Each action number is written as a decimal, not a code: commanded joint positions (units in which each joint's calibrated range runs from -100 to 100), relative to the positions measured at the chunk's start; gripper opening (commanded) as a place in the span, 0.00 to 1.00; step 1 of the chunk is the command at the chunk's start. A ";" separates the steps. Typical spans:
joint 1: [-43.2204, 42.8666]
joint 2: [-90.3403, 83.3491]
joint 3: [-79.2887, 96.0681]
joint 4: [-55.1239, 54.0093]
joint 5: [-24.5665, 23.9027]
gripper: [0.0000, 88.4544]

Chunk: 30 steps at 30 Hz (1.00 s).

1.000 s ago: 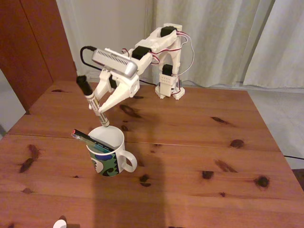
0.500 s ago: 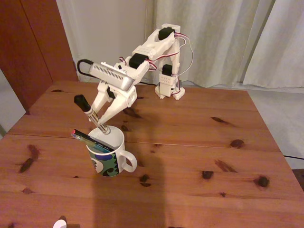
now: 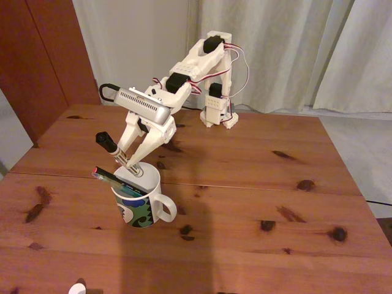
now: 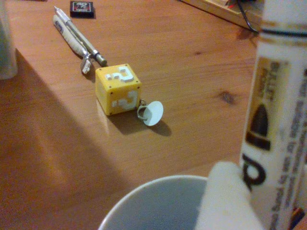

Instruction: Clean up the desk and place the pens and markers into the cup

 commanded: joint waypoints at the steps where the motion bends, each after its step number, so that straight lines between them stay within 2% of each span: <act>1: 0.21 -0.65 -3.63 -1.65 0.33 0.02; 7: 0.29 -0.90 -3.17 -1.65 0.33 0.17; 13: 0.29 -1.31 -2.99 -1.65 0.12 0.19; 17: 0.29 -1.72 -3.17 -1.65 -0.14 0.16; 21: 0.05 -7.76 -2.54 -0.70 -0.24 0.00; 25: -0.52 -17.20 1.51 5.58 -0.24 0.01; 30: -2.61 -32.42 7.29 22.78 0.12 0.01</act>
